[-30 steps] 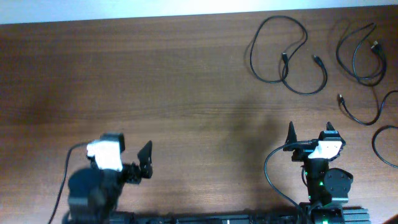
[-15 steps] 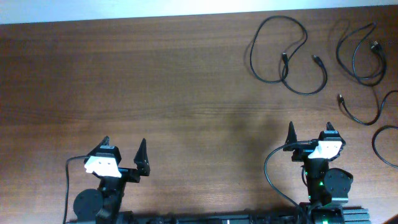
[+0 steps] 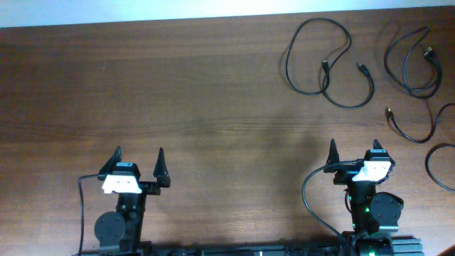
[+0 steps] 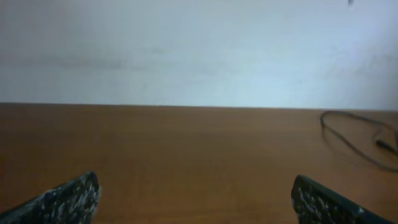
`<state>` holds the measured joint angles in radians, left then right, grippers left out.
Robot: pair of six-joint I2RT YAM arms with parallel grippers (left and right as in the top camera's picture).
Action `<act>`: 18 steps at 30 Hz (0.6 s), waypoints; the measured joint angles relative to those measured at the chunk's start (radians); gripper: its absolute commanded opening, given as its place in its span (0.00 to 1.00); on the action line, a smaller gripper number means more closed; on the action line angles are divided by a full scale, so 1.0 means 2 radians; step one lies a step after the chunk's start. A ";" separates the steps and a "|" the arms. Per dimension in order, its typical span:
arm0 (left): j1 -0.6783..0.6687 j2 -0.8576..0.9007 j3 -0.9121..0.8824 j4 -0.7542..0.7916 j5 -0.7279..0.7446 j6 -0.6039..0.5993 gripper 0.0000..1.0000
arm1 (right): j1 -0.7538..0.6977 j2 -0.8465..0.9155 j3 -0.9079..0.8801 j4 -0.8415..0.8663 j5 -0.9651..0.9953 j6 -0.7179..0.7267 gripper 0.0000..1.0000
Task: Untangle cables
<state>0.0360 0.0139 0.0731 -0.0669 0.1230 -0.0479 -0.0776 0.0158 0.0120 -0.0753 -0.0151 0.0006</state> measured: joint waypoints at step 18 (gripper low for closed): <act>0.009 0.000 -0.031 -0.001 -0.010 0.068 0.99 | 0.000 0.000 0.000 0.000 0.000 0.000 0.99</act>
<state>0.0540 0.0135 0.0120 -0.0681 0.1032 0.0887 -0.0776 0.0158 0.0120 -0.0753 -0.0151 0.0002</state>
